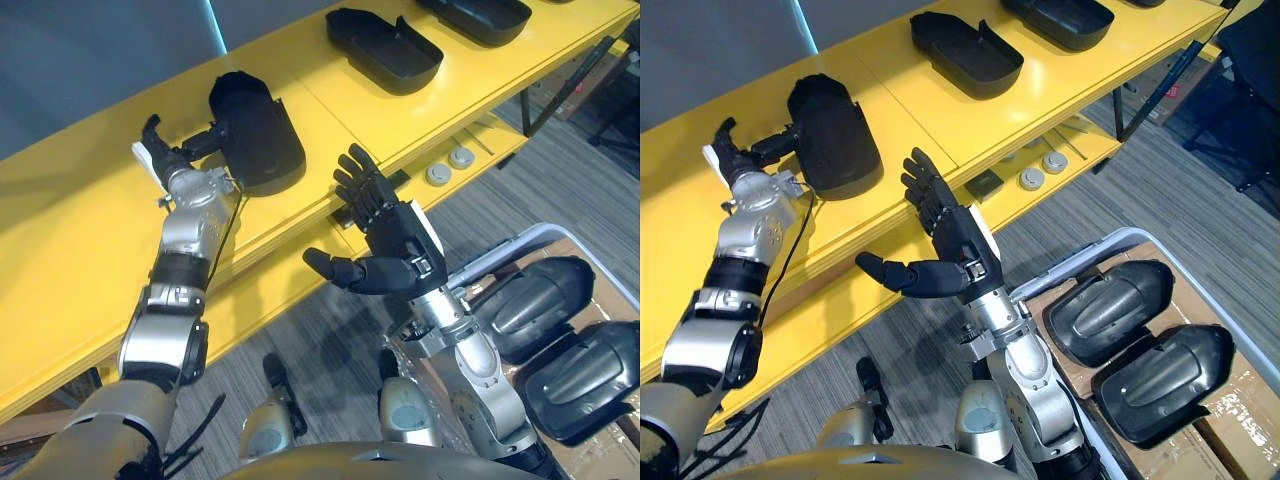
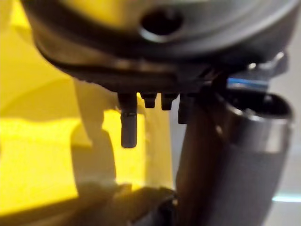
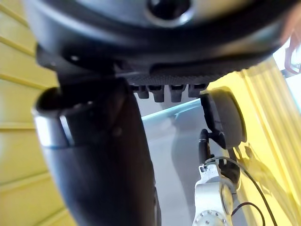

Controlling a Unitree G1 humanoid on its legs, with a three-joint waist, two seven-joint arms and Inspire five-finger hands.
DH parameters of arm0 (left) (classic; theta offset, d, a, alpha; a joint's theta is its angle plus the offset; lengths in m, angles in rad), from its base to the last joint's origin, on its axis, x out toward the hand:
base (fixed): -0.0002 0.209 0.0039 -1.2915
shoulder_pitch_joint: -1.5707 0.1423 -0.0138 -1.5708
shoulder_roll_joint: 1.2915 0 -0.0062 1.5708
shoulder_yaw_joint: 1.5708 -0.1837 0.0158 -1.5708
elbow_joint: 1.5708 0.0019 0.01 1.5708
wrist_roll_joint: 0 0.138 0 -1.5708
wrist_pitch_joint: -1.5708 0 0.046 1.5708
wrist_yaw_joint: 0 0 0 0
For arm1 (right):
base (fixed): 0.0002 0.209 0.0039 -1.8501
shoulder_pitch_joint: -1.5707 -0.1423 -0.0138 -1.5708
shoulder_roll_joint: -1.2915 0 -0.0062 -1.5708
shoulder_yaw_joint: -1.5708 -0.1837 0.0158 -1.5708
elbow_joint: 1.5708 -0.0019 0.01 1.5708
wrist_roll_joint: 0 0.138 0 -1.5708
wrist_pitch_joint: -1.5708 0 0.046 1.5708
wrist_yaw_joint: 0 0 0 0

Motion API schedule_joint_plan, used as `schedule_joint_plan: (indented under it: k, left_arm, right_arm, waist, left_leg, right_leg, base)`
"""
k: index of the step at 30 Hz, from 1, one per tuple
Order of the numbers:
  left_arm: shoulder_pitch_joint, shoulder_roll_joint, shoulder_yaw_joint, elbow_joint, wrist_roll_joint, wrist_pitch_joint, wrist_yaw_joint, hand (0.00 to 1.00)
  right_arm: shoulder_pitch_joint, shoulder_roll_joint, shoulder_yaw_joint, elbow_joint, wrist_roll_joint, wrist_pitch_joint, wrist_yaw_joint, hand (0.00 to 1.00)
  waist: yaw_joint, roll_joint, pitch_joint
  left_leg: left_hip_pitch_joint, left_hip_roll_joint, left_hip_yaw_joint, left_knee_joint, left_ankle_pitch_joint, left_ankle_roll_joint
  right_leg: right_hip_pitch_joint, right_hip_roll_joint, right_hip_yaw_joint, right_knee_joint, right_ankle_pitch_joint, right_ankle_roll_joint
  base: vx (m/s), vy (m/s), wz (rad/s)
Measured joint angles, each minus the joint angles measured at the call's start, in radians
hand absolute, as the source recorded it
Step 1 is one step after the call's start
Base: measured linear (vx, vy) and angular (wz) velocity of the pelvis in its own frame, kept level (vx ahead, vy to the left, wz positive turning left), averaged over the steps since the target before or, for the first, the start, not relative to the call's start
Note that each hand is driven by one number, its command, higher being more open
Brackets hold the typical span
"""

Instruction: Walk over and take three plastic housings, then place them on the shelf

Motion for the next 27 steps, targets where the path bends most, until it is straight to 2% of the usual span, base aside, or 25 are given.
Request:
schedule_joint_plan:
  k: [3, 6, 8, 11, 14, 17, 19, 20, 21, 22, 24, 27]
  left_arm:
    - [0.078, -0.024, -0.053, -0.186, -0.136, -0.061, -0.11, 1.0]
    - [0.114, -0.024, -0.072, -0.355, -0.236, -0.068, -0.207, 1.0]
    - [0.128, -0.023, -0.073, -0.424, -0.239, -0.084, -0.25, 1.0]
    - [0.173, 0.007, -0.034, -0.519, -0.237, -0.119, -0.288, 1.0]
    - [0.219, 0.045, 0.048, -0.569, -0.231, -0.136, -0.292, 1.0]
    - [0.32, 0.066, 0.138, -0.644, -0.13, -0.188, -0.285, 1.0]
    - [0.473, 0.059, 0.193, -0.743, 0.041, -0.21, -0.265, 1.0]
    - [0.511, 0.054, 0.201, -0.754, 0.109, -0.214, -0.25, 1.0]
    - [0.582, 0.037, 0.216, -0.754, 0.244, -0.215, -0.203, 1.0]
    - [0.645, 0.01, 0.243, -0.741, 0.306, -0.216, -0.18, 1.0]
    - [0.746, -0.027, 0.288, -0.678, 0.354, -0.216, -0.134, 1.0]
    - [0.85, -0.067, 0.326, -0.661, 0.353, -0.217, -0.128, 1.0]
  right_arm:
    - [-0.015, 0.0, 0.01, 0.047, -0.052, 0.0, 0.011, 1.0]
    - [-0.033, -0.006, 0.017, 0.093, -0.116, 0.011, 0.0, 1.0]
    - [-0.046, -0.024, 0.017, 0.108, -0.129, 0.021, -0.021, 1.0]
    - [-0.067, -0.045, 0.002, 0.117, -0.118, 0.023, -0.05, 1.0]
    - [-0.077, -0.044, -0.005, 0.123, -0.096, 0.023, -0.05, 1.0]
    - [-0.082, -0.044, 0.01, 0.134, -0.084, 0.029, -0.024, 1.0]
    - [-0.112, -0.043, 0.047, 0.185, -0.085, 0.045, -0.014, 1.0]
    - [-0.12, -0.042, 0.059, 0.201, -0.088, 0.047, -0.017, 1.0]
    - [-0.134, -0.04, 0.08, 0.234, -0.091, 0.05, -0.036, 1.0]
    - [-0.148, -0.033, 0.094, 0.261, -0.09, 0.064, -0.058, 1.0]
    - [-0.162, -0.009, 0.095, 0.318, -0.091, 0.079, -0.103, 1.0]
    - [-0.166, 0.008, 0.09, 0.363, -0.091, 0.086, -0.123, 1.0]
  waist:
    - [0.006, -0.003, -0.029]
    - [0.02, 0.0, -0.065]
    - [0.03, 0.005, -0.08]
    - [0.038, 0.026, -0.112]
    - [0.06, 0.043, -0.132]
    - [0.085, 0.046, -0.162]
    - [0.115, 0.038, -0.189]
    - [0.125, 0.036, -0.193]
    - [0.142, 0.031, -0.206]
    - [0.166, 0.024, -0.215]
    - [0.198, 0.012, -0.222]
    - [0.215, -0.004, -0.23]
  left_leg:
    - [0.003, -0.002, -0.02, 0.0, 0.0, 0.0]
    - [0.01, -0.006, -0.03, 0.0, 0.0, 0.0]
    - [0.022, -0.008, -0.035, -0.002, -0.002, -0.002]
    - [0.023, -0.01, -0.051, -0.003, -0.01, -0.01]
    - [0.035, -0.01, -0.062, -0.003, -0.012, -0.012]
    - [0.033, -0.012, -0.093, -0.003, -0.02, -0.015]
    - [0.027, -0.016, -0.124, -0.003, -0.019, -0.017]
    - [0.026, -0.018, -0.134, -0.003, -0.018, -0.019]
    - [0.019, -0.021, -0.154, -0.003, -0.017, -0.02]
    - [0.01, -0.023, -0.173, -0.003, -0.013, -0.025]
    - [-0.001, -0.031, -0.205, -0.003, -0.009, -0.028]
    - [-0.002, -0.041, -0.221, -0.003, -0.009, -0.027]
  right_leg:
    - [0.019, -0.001, -0.021, -0.011, 0.0, -0.001]
    - [0.036, -0.005, -0.029, -0.017, 0.0, -0.001]
    - [0.053, -0.008, -0.036, -0.023, -0.001, -0.001]
    - [0.07, -0.009, -0.059, -0.033, -0.005, -0.006]
    - [0.087, -0.01, -0.074, -0.039, -0.009, -0.007]
    - [0.116, -0.011, -0.112, -0.057, -0.011, -0.006]
    - [0.135, -0.012, -0.146, -0.073, -0.013, -0.009]
    - [0.142, -0.012, -0.156, -0.075, -0.015, -0.01]
    - [0.156, -0.011, -0.18, -0.086, -0.016, -0.01]
    - [0.159, -0.011, -0.197, -0.087, -0.018, -0.013]
    - [0.173, -0.013, -0.234, -0.091, -0.024, -0.012]
    - [0.188, -0.017, -0.248, -0.1, -0.026, -0.012]
  base:
    - [0.01, -0.02, 0.14]
    - [0.01, -0.017, 0.1]
    - [0.0, -0.006, 0.05]
    - [-0.02, -0.013, 0.15]
    - [-0.02, -0.024, 0.13]
    - [0.0, -0.03, 0.28]
    - [0.04, -0.033, 0.37]
    - [0.05, -0.028, 0.48]
    - [0.03, -0.023, 0.48]
    - [0.04, -0.026, 0.47]
    - [0.04, -0.032, 0.49]
    - [0.03, -0.011, 0.24]
